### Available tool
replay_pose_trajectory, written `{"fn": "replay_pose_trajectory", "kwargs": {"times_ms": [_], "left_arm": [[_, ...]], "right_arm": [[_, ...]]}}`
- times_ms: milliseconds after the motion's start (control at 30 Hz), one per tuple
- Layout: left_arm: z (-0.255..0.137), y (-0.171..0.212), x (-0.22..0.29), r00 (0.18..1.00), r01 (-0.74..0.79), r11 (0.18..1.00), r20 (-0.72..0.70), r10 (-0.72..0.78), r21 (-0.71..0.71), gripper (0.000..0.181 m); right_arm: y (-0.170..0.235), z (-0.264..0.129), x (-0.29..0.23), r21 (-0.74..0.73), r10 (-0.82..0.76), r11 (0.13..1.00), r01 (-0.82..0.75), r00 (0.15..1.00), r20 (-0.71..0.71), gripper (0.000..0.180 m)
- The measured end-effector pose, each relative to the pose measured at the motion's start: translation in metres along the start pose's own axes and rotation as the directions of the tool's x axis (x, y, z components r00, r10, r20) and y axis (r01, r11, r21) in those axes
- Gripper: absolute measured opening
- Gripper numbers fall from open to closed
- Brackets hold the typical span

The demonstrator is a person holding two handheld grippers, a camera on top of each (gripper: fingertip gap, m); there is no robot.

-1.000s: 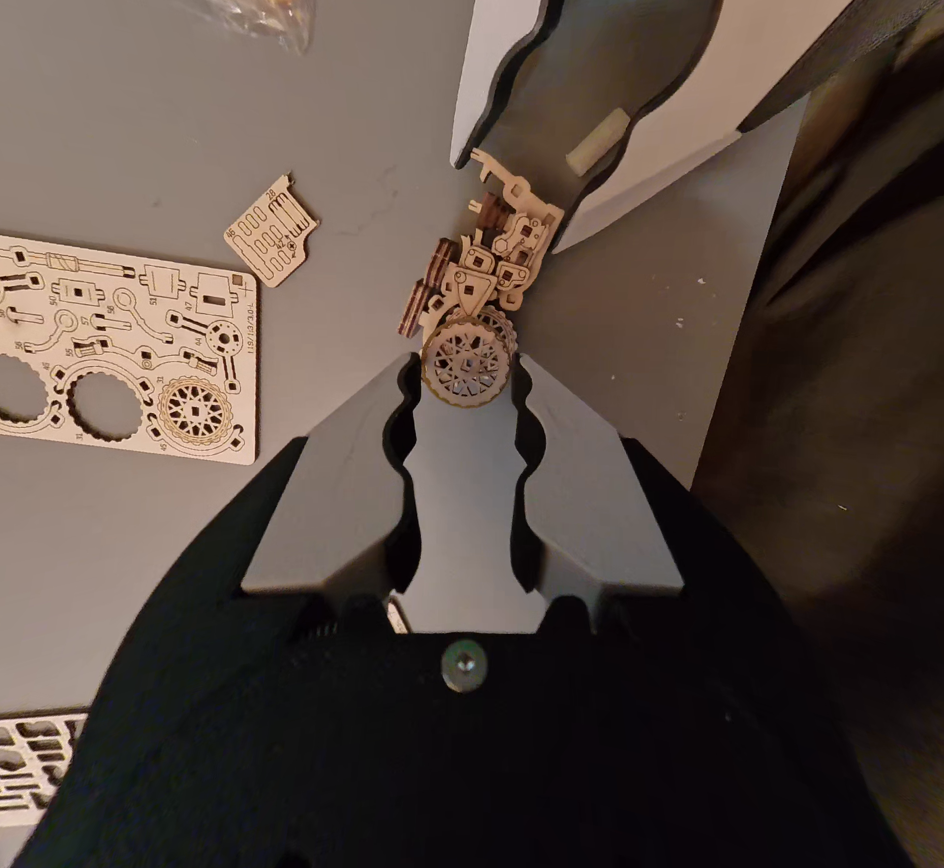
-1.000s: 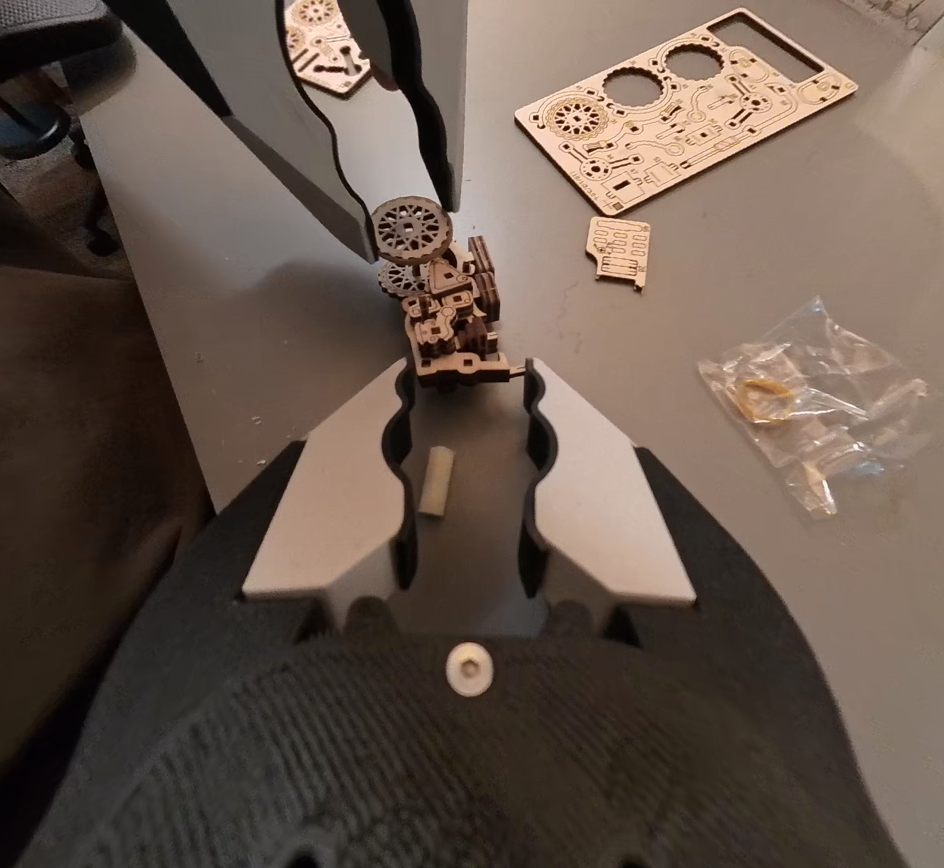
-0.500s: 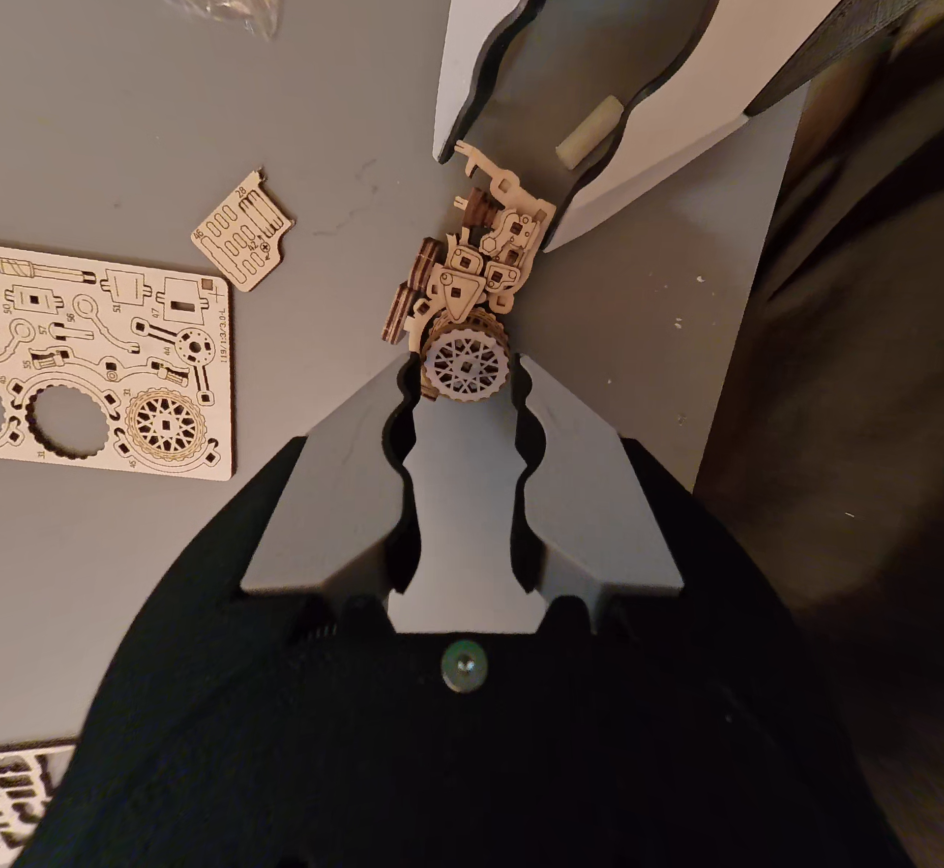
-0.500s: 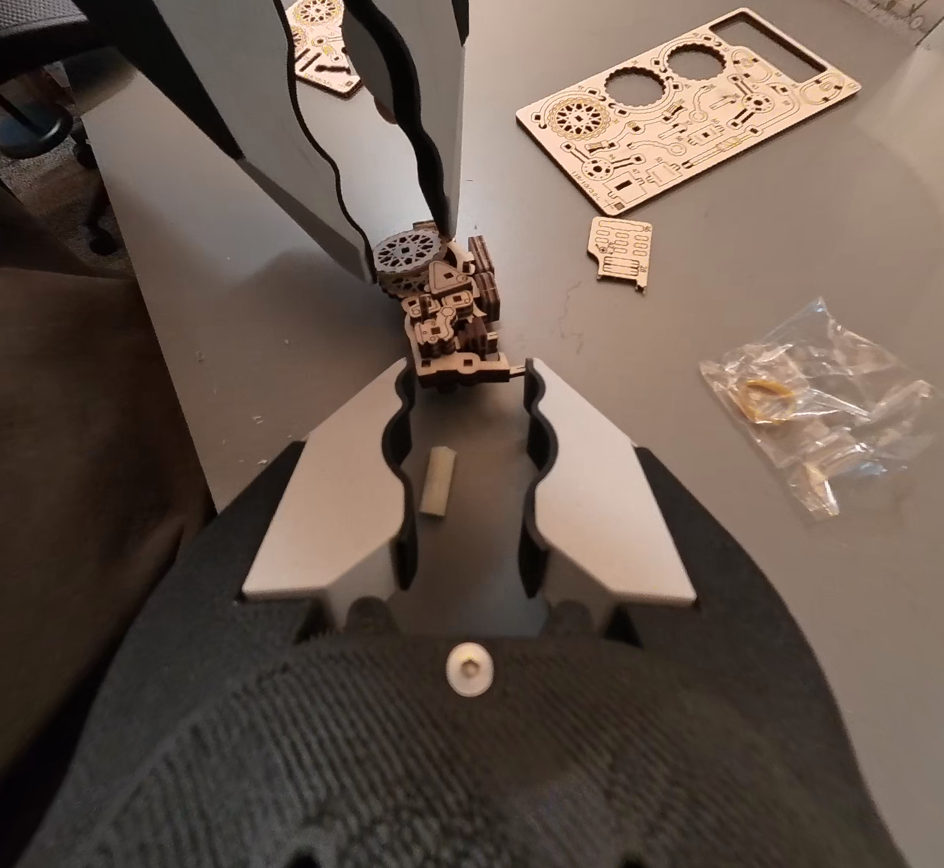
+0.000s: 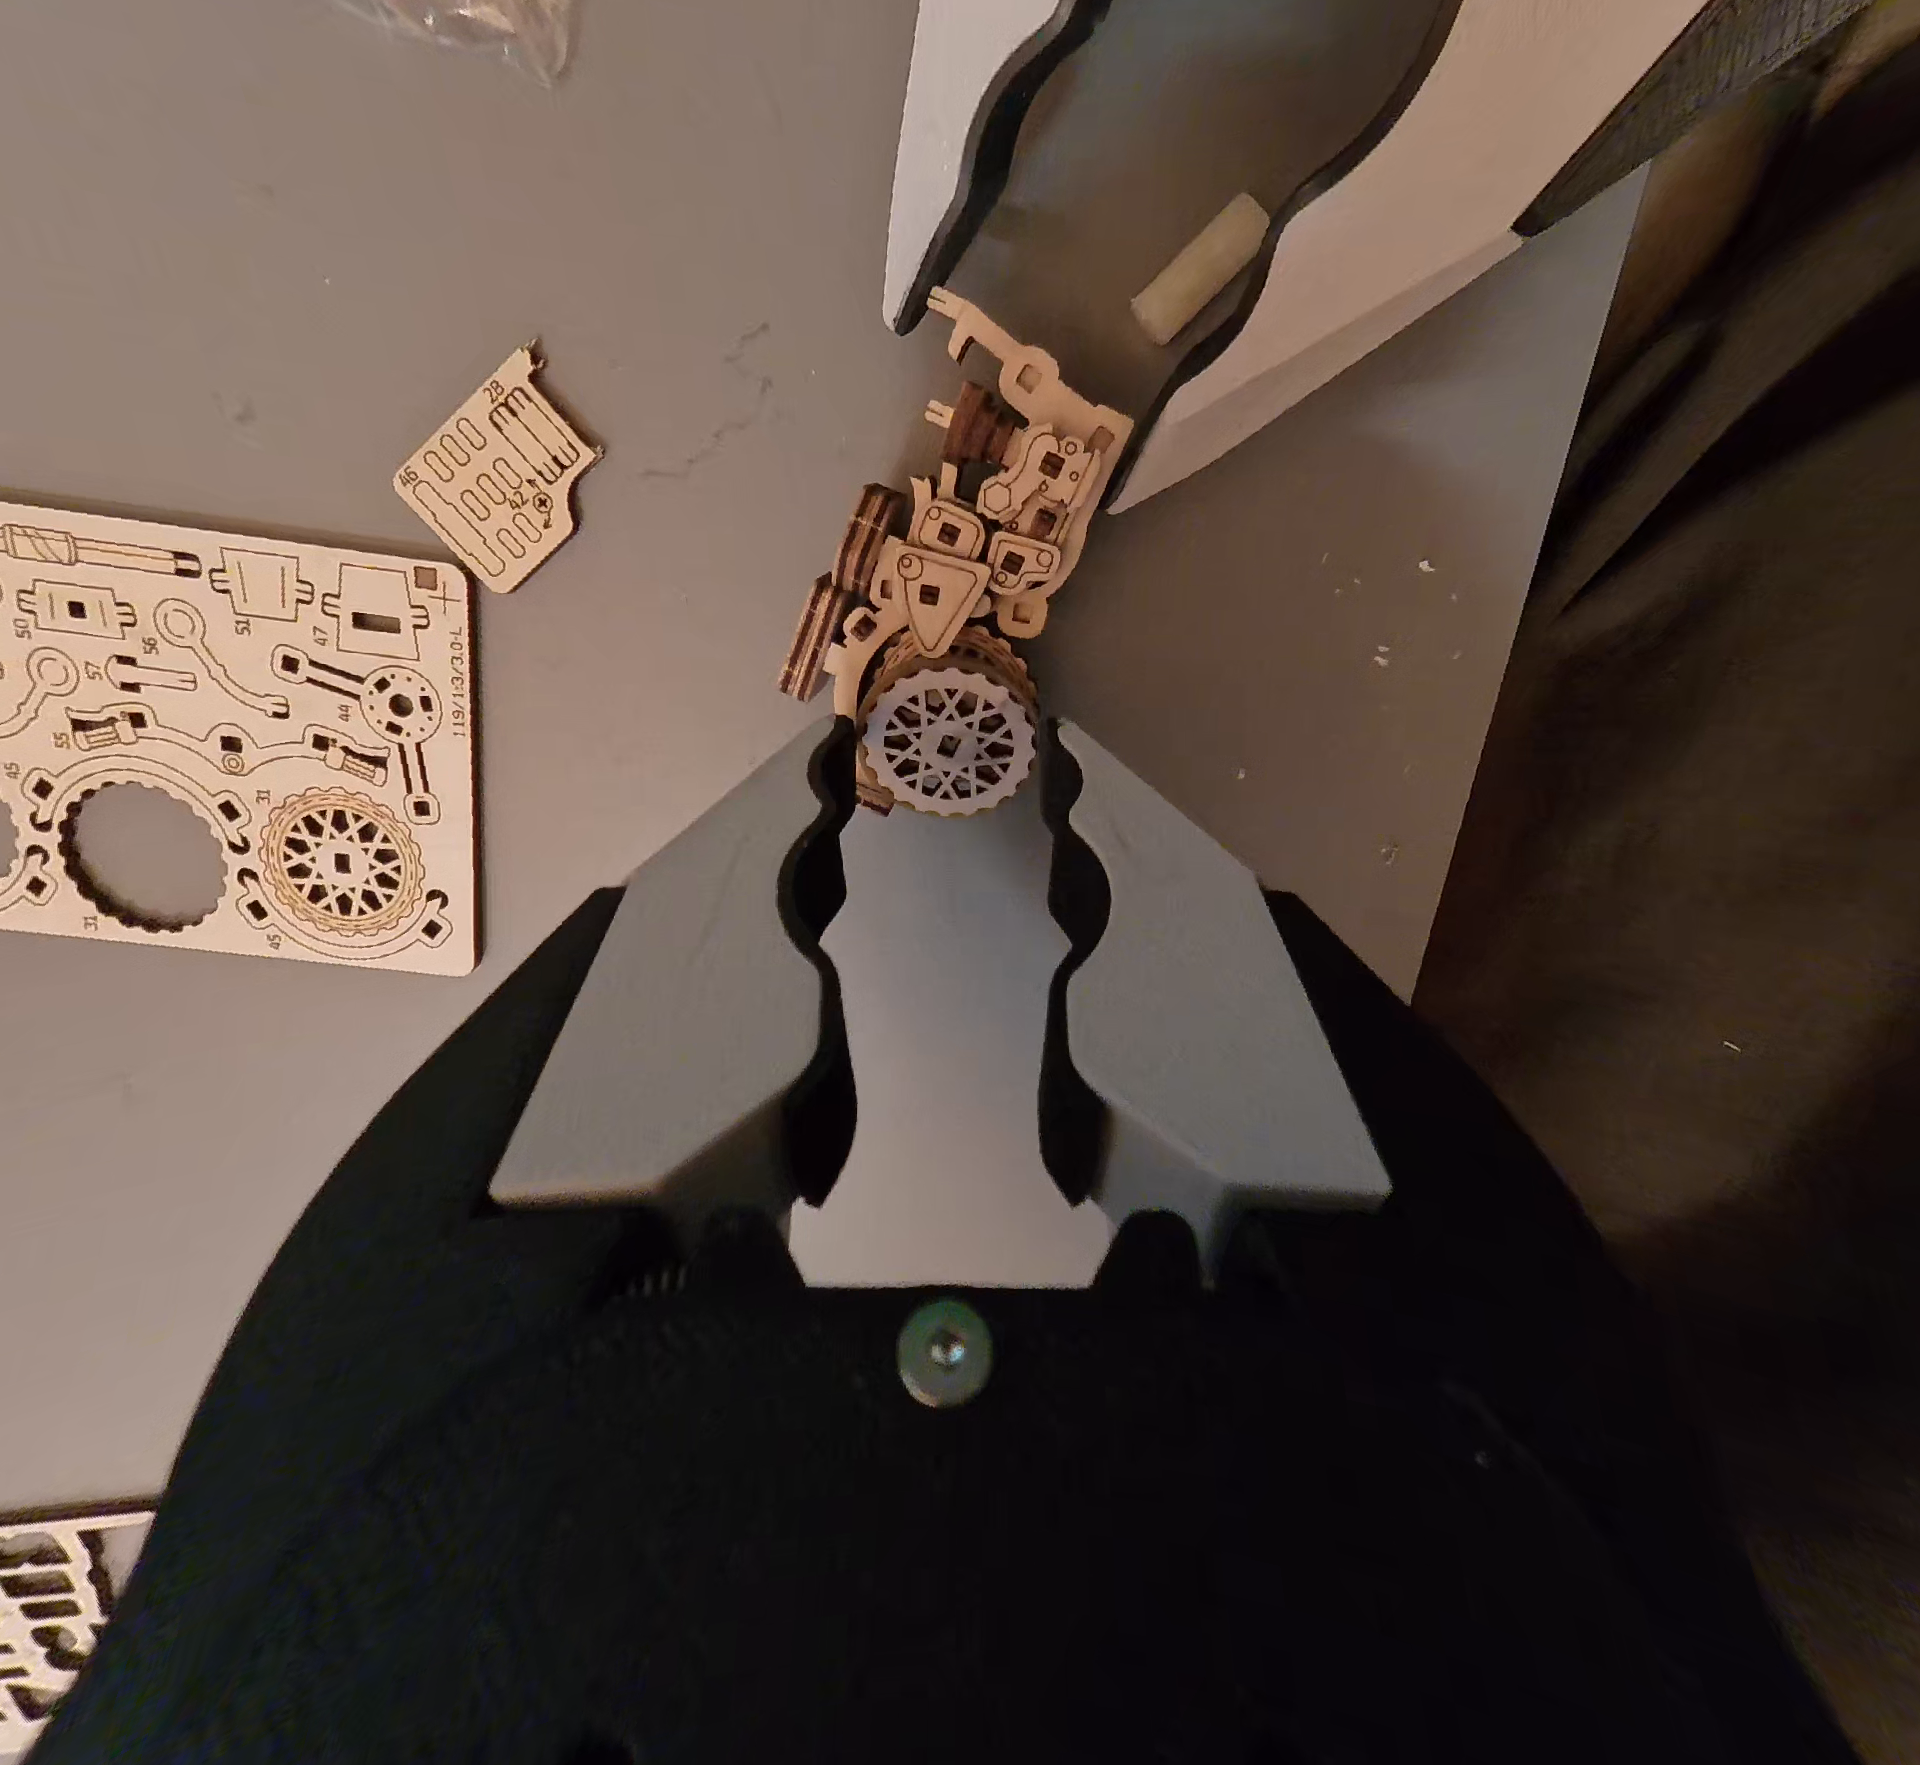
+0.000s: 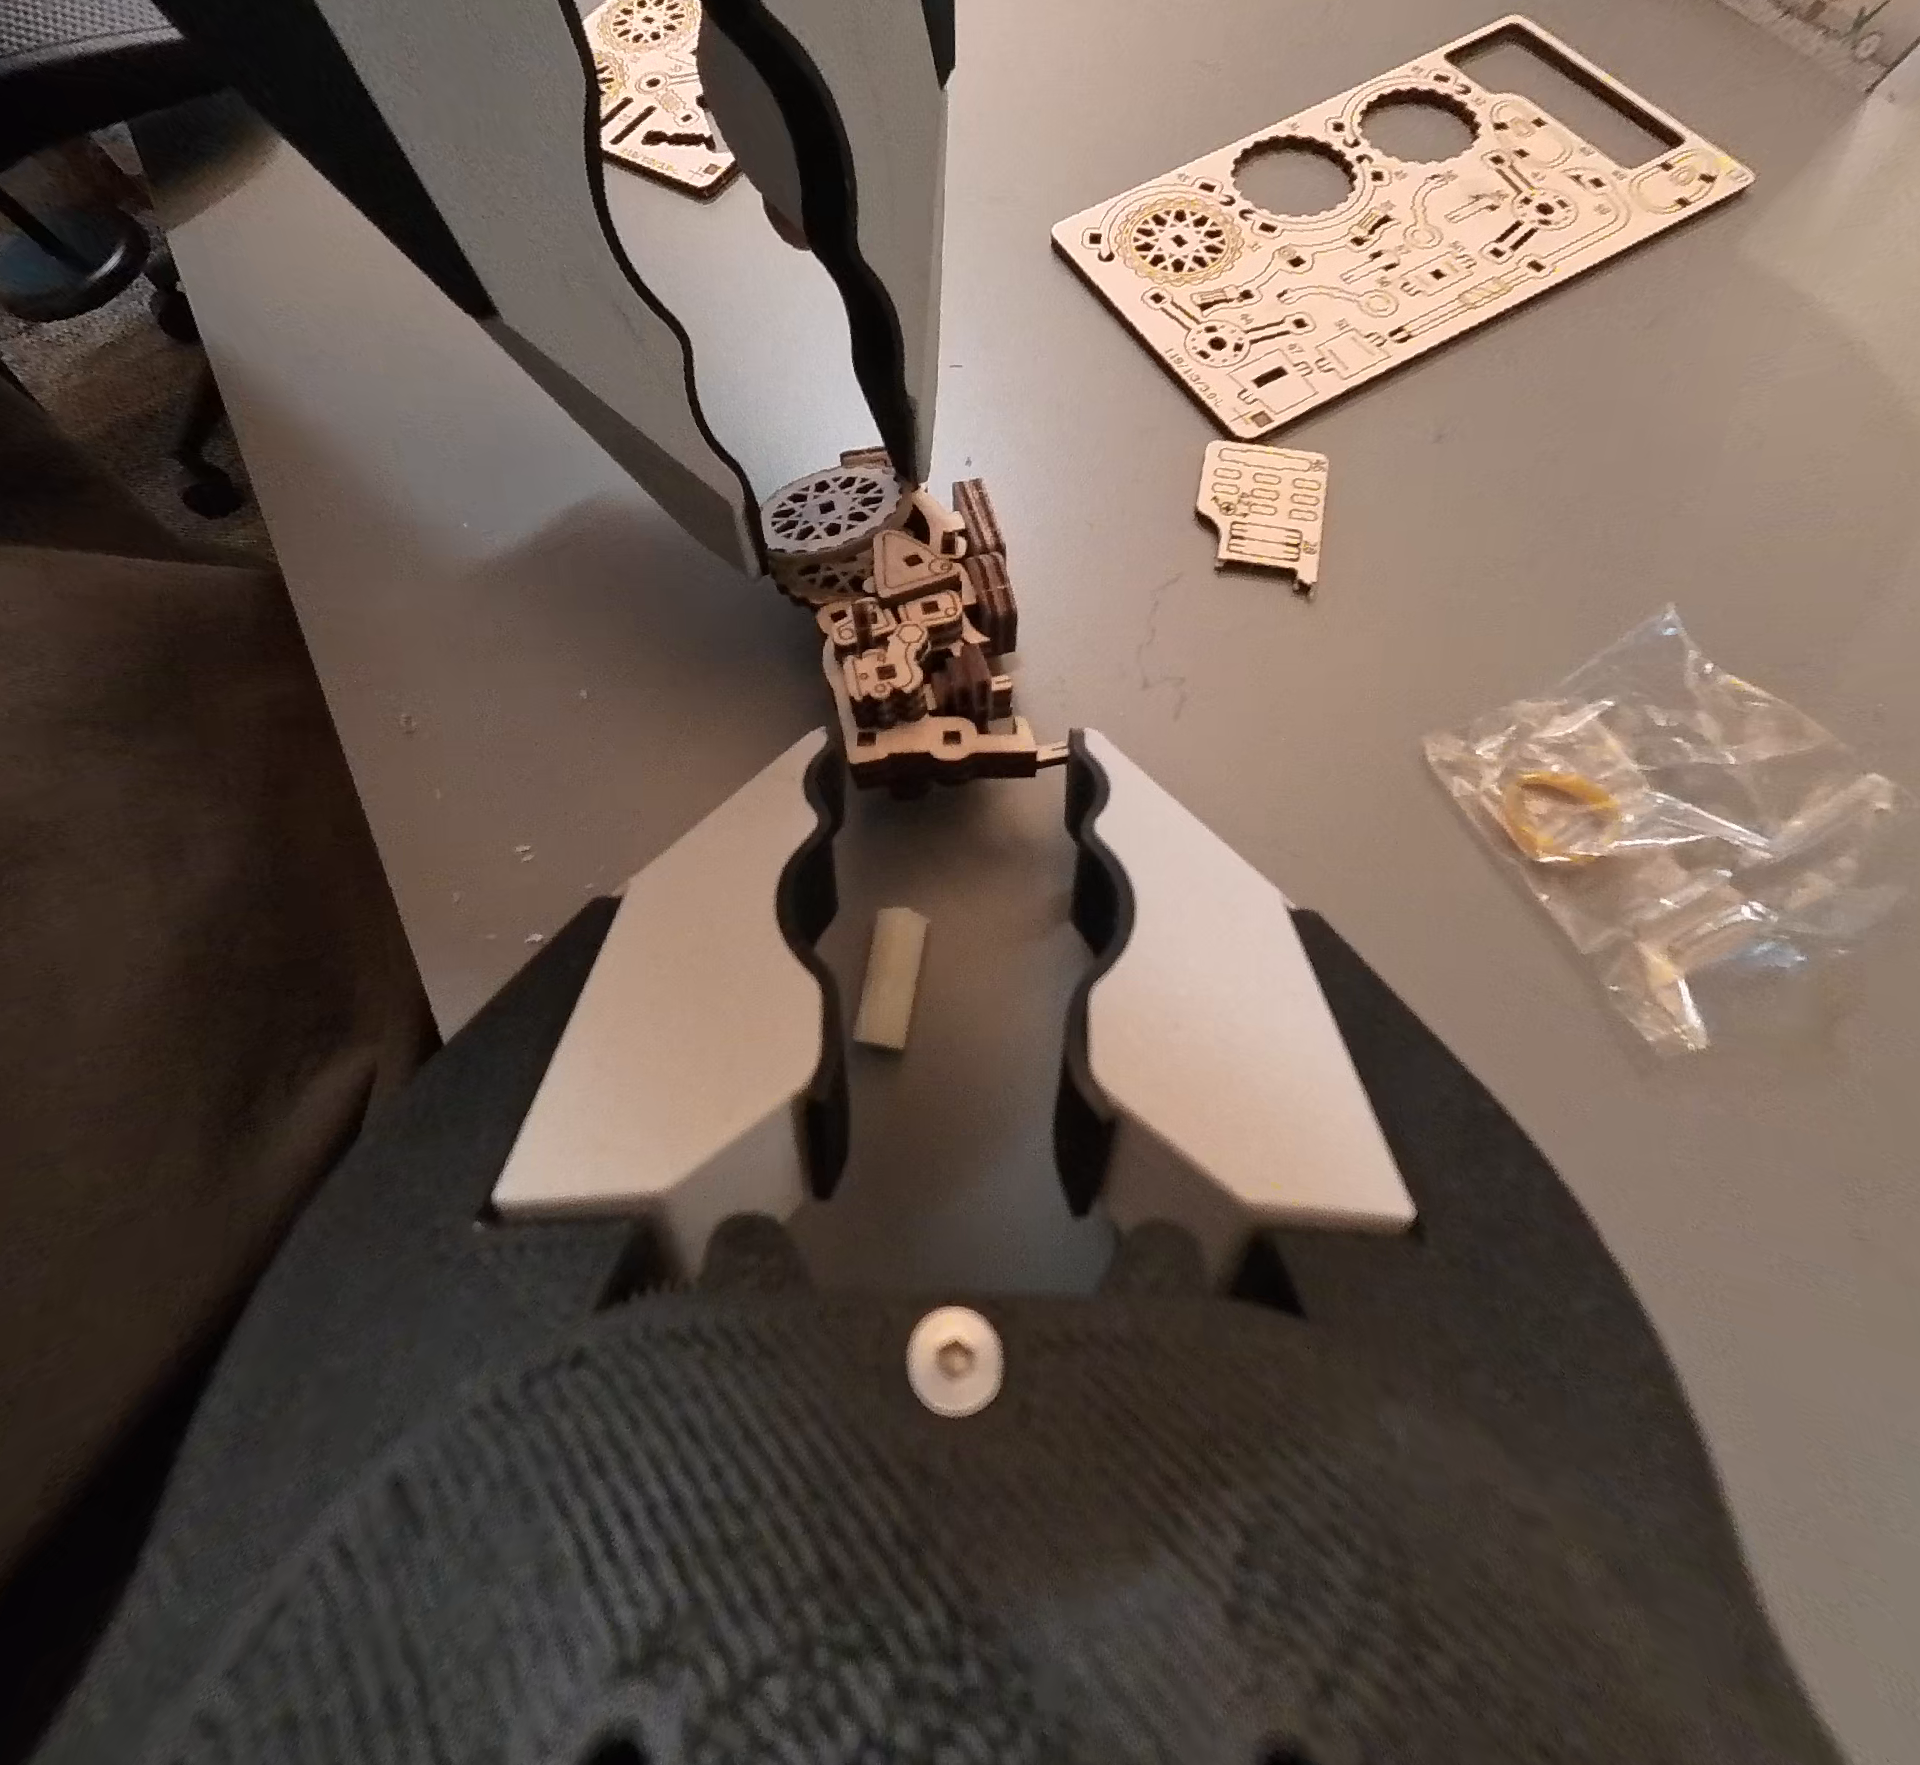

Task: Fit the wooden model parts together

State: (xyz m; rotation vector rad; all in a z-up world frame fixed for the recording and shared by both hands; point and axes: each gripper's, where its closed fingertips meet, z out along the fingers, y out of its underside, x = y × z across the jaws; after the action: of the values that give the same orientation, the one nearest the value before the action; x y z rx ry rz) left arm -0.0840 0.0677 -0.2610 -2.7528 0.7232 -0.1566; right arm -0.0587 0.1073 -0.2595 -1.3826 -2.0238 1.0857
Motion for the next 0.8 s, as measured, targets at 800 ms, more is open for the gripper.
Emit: {"fn": "replay_pose_trajectory", "kwargs": {"times_ms": [800], "left_arm": [[-0.0047,-0.0001,0.0014,1.0,-0.011,1.0,0.014,0.011,0.006,0.036]], "right_arm": [[-0.0005,0.0011,-0.0004,0.0,-0.012,1.0,0.012,1.0,-0.002,0.041]]}}
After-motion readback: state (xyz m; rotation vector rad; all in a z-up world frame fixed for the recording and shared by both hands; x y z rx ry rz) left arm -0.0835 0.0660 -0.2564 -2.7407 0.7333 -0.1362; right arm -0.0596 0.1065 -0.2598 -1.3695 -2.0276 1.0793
